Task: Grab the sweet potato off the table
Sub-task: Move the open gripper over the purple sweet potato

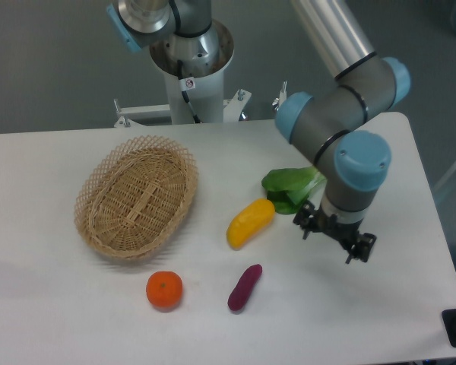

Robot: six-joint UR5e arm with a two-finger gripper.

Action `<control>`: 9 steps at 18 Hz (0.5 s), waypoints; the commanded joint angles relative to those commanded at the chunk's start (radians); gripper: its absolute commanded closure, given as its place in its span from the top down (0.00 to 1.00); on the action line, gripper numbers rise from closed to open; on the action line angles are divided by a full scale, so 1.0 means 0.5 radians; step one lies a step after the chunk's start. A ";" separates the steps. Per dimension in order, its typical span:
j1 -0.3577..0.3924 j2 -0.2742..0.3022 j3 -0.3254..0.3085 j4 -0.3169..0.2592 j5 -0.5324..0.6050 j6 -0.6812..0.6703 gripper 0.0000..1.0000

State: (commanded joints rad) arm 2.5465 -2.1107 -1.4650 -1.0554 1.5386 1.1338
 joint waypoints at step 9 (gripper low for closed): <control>-0.193 -0.132 0.012 0.113 0.000 -0.325 1.00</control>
State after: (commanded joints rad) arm 2.4499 -2.1766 -1.4589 -0.9987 1.5386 0.9712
